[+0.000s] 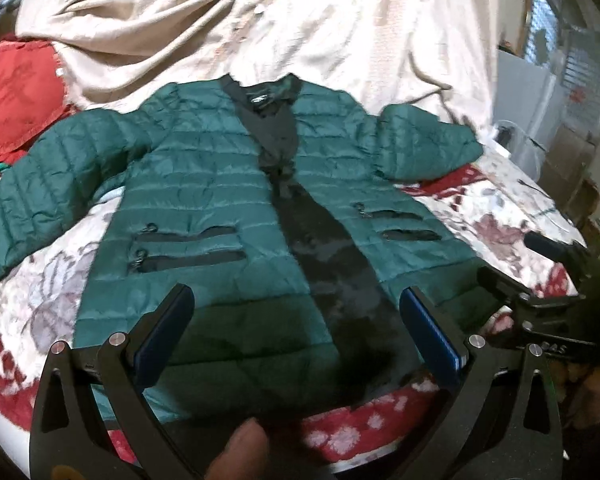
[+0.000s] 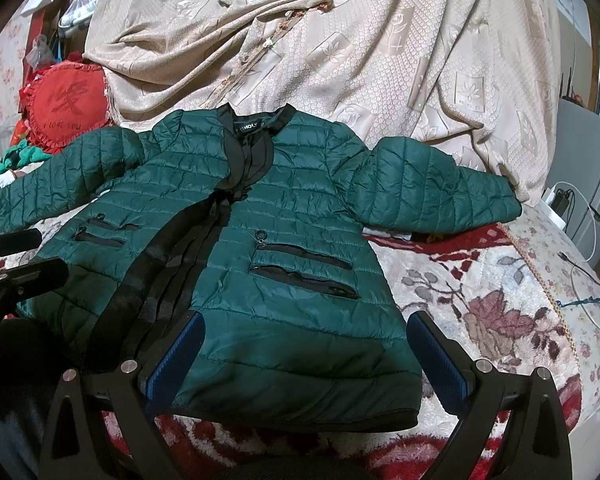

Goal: Fold large clothes

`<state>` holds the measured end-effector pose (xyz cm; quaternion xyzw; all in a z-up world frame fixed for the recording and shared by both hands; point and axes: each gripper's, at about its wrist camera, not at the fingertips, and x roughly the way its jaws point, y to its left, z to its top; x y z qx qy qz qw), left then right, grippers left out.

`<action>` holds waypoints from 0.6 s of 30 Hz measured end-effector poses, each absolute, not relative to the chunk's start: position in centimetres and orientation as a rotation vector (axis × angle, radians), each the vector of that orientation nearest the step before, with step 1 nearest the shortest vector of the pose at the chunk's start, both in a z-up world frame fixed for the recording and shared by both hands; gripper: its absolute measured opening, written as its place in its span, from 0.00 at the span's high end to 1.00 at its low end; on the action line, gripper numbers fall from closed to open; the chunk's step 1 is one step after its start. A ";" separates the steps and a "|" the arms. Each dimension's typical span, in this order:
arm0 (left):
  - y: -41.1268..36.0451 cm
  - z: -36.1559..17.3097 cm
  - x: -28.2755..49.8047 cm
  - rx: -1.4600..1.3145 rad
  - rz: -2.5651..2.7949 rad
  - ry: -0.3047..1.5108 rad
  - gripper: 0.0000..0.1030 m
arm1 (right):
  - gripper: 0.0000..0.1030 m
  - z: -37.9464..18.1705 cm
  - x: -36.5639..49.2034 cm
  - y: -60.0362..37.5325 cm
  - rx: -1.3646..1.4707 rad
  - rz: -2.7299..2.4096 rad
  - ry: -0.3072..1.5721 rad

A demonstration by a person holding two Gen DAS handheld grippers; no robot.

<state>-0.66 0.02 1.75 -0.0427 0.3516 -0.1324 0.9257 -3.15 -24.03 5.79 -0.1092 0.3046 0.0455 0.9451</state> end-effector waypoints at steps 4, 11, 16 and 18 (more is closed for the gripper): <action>0.9 1.7 -0.8 -0.133 -0.255 0.706 0.00 | 0.03 5.8 -3.1 -24.0 -0.223 0.093 0.621; 0.4 1.4 -0.7 -0.118 -0.260 0.727 0.00 | 0.03 5.8 -3.1 -24.0 -0.222 0.093 0.621; 0.4 0.9 -0.4 -0.109 -0.217 0.758 0.00 | 0.03 5.8 -3.1 -24.1 -0.222 0.093 0.621; 0.5 0.8 -0.3 -0.113 -0.214 0.762 0.00 | 0.03 5.8 -3.1 -24.0 -0.221 0.093 0.621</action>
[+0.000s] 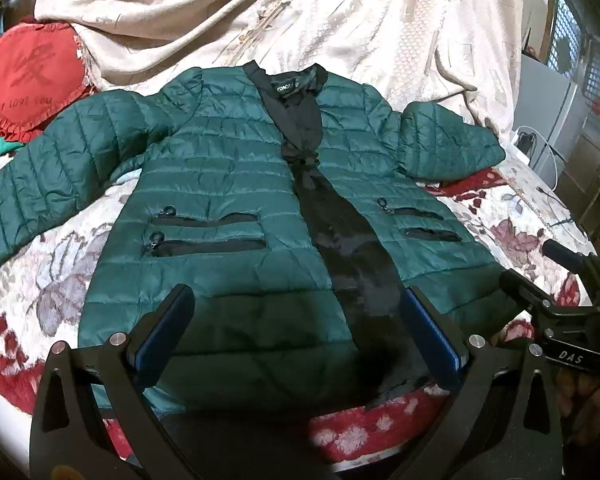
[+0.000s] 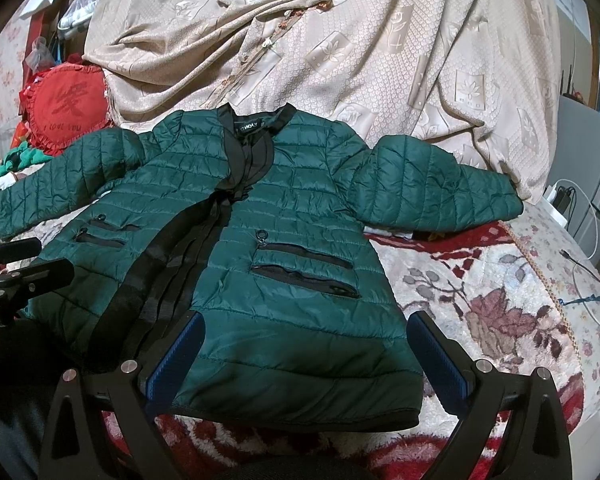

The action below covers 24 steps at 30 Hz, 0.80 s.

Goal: Fold large clothes

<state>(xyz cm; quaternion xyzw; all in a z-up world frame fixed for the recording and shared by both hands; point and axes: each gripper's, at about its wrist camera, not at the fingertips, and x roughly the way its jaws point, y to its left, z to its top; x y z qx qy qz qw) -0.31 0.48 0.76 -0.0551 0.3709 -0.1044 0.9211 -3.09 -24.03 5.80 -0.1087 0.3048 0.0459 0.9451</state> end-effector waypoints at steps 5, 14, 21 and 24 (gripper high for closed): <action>0.7 0.6 -0.2 -0.119 -0.201 0.769 0.00 | 0.03 5.8 -3.0 -24.0 -0.222 0.093 0.621; -0.3 0.6 -0.2 -0.056 -0.203 0.764 0.00 | 0.03 5.8 -3.0 -23.9 -0.221 0.094 0.622; 0.4 0.3 0.1 -0.104 -0.209 0.790 0.00 | 0.03 5.9 -2.9 -24.0 -0.222 0.093 0.623; 0.5 0.3 0.2 -0.114 -0.208 0.796 0.00 | 0.03 5.9 -2.9 -24.1 -0.221 0.094 0.625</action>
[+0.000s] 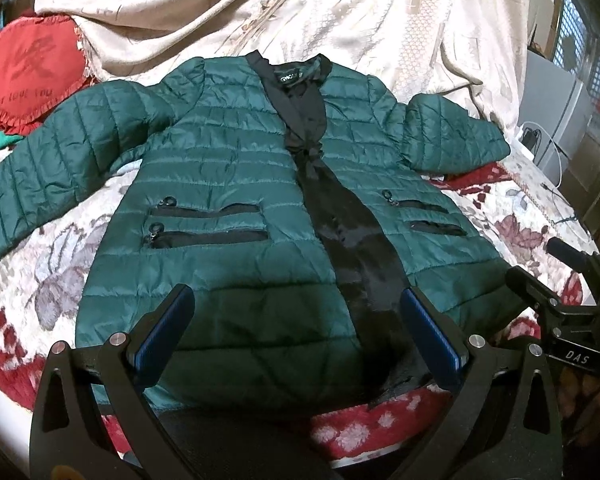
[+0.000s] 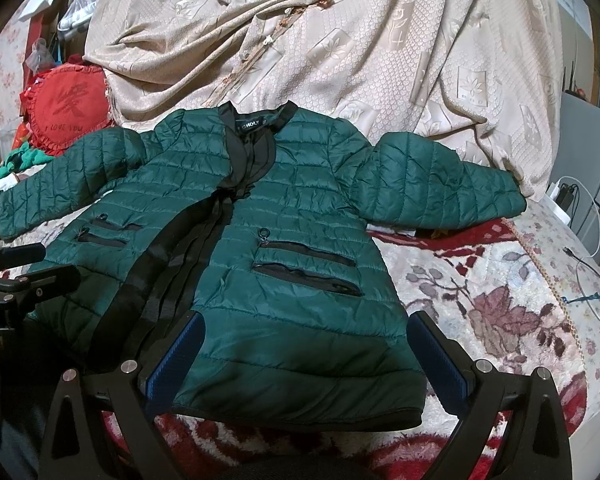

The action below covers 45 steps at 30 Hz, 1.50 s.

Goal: Fold large clothes

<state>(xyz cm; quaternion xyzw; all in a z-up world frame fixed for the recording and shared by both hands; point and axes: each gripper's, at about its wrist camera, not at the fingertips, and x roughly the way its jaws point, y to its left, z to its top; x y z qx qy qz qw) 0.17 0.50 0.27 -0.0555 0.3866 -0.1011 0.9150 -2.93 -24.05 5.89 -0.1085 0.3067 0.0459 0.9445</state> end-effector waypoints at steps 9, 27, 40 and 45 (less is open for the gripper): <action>1.3 0.5 -0.2 -0.170 -0.226 0.756 0.00 | 0.03 5.9 -3.0 -24.0 -0.220 0.095 0.628; 3.2 -0.1 0.3 -0.283 -0.199 0.805 0.00 | 0.03 5.5 -3.2 -24.3 -0.221 0.099 0.647; 3.0 0.8 -0.1 -0.273 -0.222 0.756 0.00 | 0.03 6.0 -2.8 -24.2 -0.228 0.099 0.668; 3.1 0.4 0.3 -0.270 -0.208 0.785 0.00 | 0.03 5.8 -2.8 -24.0 -0.231 0.098 0.671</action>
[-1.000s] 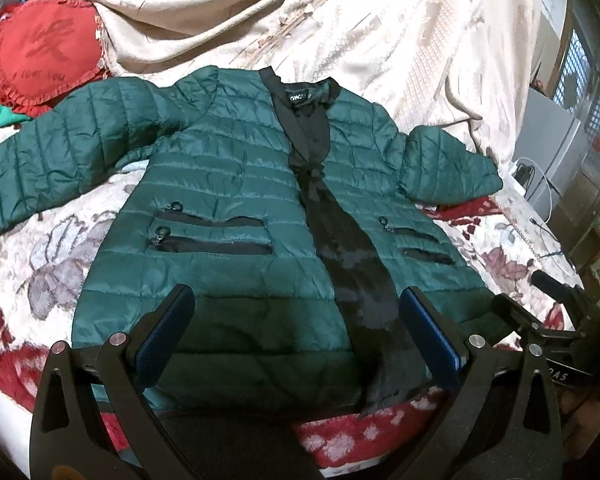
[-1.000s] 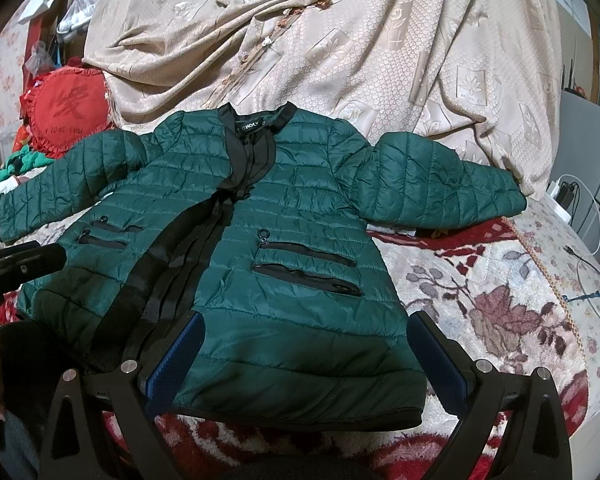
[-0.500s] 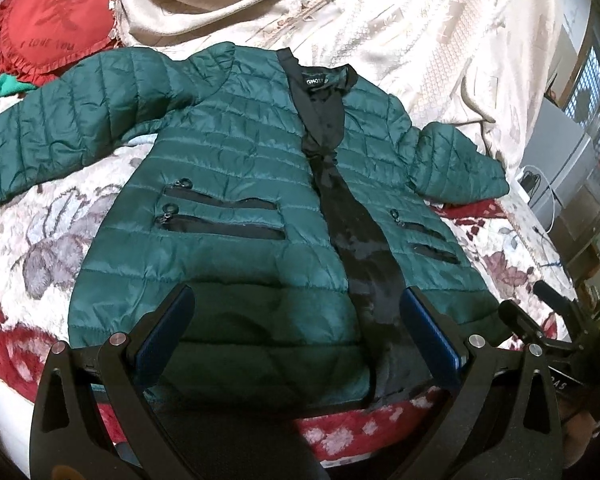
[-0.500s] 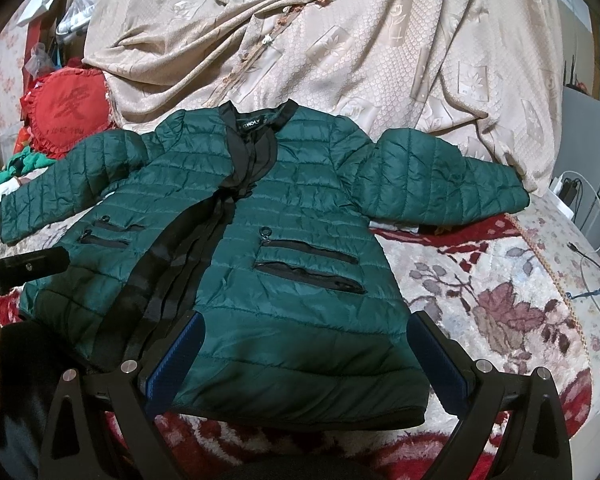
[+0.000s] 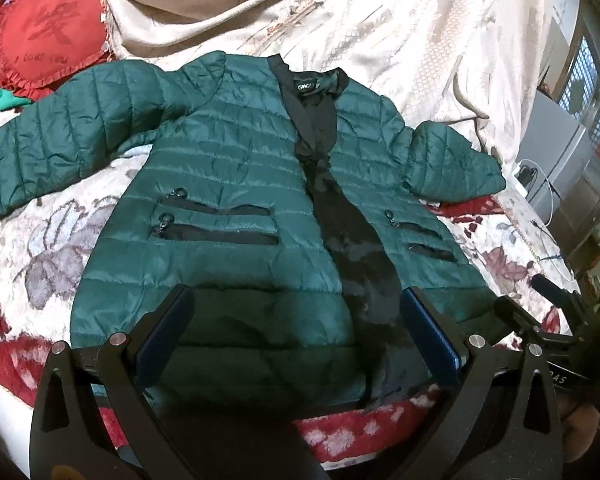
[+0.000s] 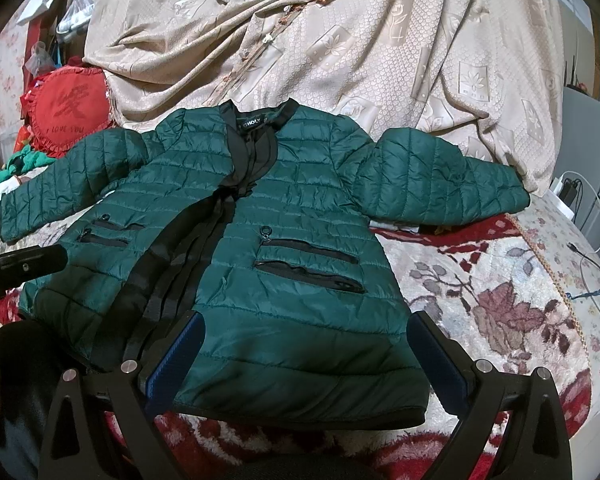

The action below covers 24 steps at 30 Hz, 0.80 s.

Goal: Fold large clothes

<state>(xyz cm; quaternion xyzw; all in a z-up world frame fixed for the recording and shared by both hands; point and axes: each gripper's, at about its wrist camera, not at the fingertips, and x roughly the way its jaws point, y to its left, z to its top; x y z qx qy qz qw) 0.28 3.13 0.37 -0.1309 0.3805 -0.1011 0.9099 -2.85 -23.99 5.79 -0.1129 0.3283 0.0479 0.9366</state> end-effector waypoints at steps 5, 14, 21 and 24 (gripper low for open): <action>3.7 -0.1 0.6 -0.302 -0.189 0.808 0.00 | 0.03 5.9 -2.8 -24.2 -0.234 0.097 0.673; 3.9 -0.2 0.6 -0.319 -0.187 0.819 0.00 | 0.03 5.9 -2.7 -24.3 -0.237 0.096 0.675; 3.9 -0.2 0.6 -0.319 -0.186 0.819 0.00 | 0.03 5.9 -2.8 -24.1 -0.239 0.095 0.679; 3.9 -0.2 0.6 -0.320 -0.187 0.819 0.00 | 0.03 5.9 -2.8 -24.1 -0.239 0.095 0.679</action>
